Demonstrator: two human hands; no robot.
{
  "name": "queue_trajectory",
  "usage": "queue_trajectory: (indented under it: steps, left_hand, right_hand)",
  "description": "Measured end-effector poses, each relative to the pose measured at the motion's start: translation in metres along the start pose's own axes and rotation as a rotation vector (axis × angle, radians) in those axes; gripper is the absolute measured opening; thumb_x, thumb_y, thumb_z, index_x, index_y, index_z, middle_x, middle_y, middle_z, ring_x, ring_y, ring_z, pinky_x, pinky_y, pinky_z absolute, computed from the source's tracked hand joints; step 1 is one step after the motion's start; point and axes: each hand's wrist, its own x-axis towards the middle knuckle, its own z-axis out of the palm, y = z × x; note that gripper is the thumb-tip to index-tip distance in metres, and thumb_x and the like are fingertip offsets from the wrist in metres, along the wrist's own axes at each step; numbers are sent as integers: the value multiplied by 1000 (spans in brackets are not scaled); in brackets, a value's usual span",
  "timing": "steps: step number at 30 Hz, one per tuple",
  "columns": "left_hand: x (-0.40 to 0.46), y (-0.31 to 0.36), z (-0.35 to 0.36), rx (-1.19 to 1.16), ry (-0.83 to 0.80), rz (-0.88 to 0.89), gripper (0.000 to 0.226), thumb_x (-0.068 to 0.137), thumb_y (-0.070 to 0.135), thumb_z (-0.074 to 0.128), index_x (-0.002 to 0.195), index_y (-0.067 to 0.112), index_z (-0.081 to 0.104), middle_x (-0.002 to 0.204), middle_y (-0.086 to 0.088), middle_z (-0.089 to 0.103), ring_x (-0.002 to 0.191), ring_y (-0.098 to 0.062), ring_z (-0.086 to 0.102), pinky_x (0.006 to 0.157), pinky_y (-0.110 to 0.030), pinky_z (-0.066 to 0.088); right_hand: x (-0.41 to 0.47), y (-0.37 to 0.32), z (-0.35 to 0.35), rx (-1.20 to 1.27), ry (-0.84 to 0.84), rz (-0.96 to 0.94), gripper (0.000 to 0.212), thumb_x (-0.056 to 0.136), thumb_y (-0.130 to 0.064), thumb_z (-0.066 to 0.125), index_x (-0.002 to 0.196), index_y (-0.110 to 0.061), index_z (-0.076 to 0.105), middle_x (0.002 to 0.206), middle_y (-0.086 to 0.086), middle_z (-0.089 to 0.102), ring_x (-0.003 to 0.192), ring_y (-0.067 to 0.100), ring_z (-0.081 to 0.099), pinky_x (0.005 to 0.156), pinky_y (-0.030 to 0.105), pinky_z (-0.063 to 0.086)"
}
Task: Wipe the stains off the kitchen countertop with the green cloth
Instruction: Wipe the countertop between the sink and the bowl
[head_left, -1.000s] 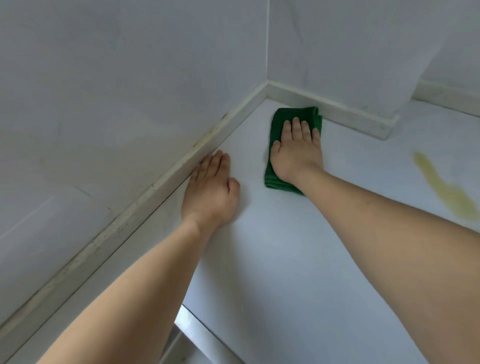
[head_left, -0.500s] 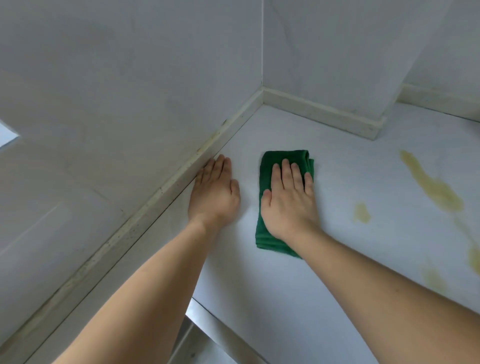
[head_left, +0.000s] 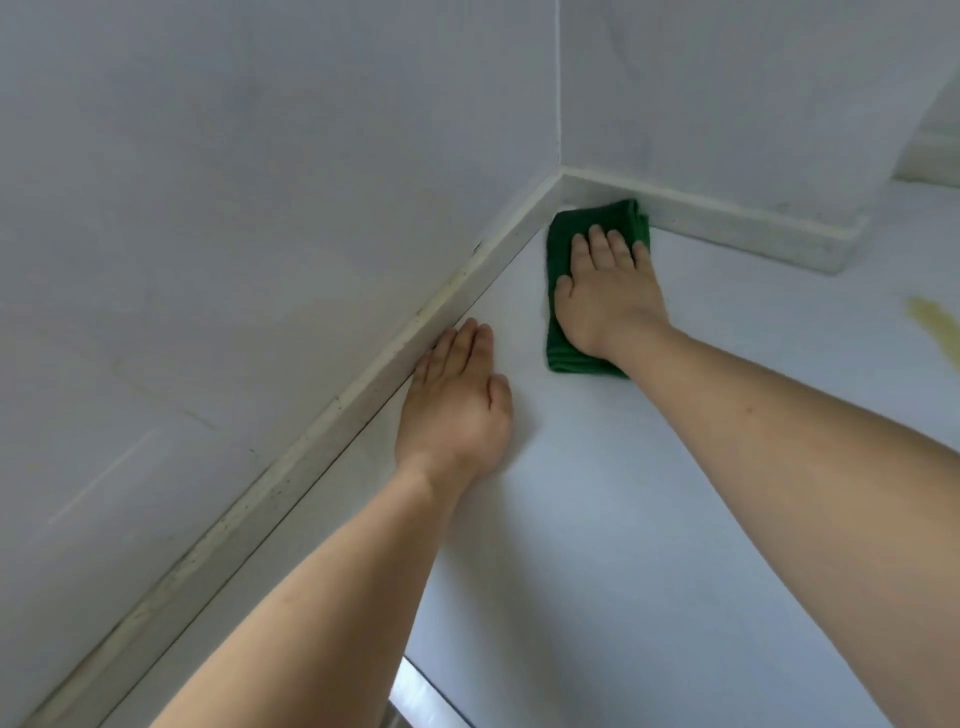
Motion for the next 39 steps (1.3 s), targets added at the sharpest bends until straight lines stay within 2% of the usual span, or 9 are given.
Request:
queue_trajectory:
  steps: [5,10,14,18,23,26,28,32,39]
  left_hand:
    - [3,3,-3,9,-8,15,57,104,30,27,158,17,16,166,1,11,152,-15,6,123,-31,4]
    - [0,6,-6,28,-27,8,56,104,30,28,158,15,19,166,-2,13,152,-17,8,123,-33,5]
    - [-2,12,-8,90,-77,-11,57,104,30,24,158,14,13,166,-3,10,153,-19,5,123,-36,4]
    - [-1,36,-21,256,-58,-41,61,102,29,25,158,12,7,166,-5,5,153,-23,3,123,-40,3]
    - [-30,106,1,-39,-87,-84,63,101,30,21,158,13,1,167,-3,-3,153,-21,-6,123,-39,-2]
    - [-42,122,25,4,-106,-108,71,91,38,3,157,13,-6,166,-2,-11,151,-19,-14,122,-40,-10]
    - [-43,121,28,17,-80,-119,71,91,39,3,157,14,-7,166,-1,-12,151,-18,-16,122,-40,-12]
    - [-41,122,29,32,-63,-118,66,99,36,15,158,15,-6,166,0,-11,151,-17,-16,122,-40,-11]
    - [-41,122,30,-4,-49,-109,69,95,36,13,158,13,-1,166,-2,-7,152,-18,-12,122,-40,-10]
  right_hand:
    - [-108,24,0,78,14,7,63,99,-37,12,155,-10,1,163,8,-3,149,22,-3,120,42,-5]
    - [-191,44,1,23,-15,0,71,89,-40,-2,154,-12,0,163,7,-4,149,21,-4,120,42,-6]
    - [-163,48,-4,52,-23,-3,64,98,-37,15,155,-13,1,163,7,-4,149,21,-5,120,43,-6]
    - [-101,65,-9,59,-20,-103,63,98,-36,18,155,-14,2,163,5,-3,149,18,-4,121,41,-4]
    - [-36,83,-14,71,-13,-178,61,99,-35,19,155,-16,5,163,2,1,149,15,-1,121,38,-4]
    - [-10,91,-15,55,-4,-211,60,100,-36,19,156,-18,5,163,0,0,149,14,-1,121,37,-4]
    - [2,94,-14,45,-5,-229,60,100,-36,18,156,-19,4,163,-1,-1,149,13,0,121,37,-4]
    - [8,96,-12,35,2,-243,60,100,-37,17,156,-20,4,163,-2,-1,148,12,0,121,37,-2]
    - [-34,102,-11,33,6,-191,60,101,-36,15,155,-15,3,163,2,0,149,15,-1,121,37,-3]
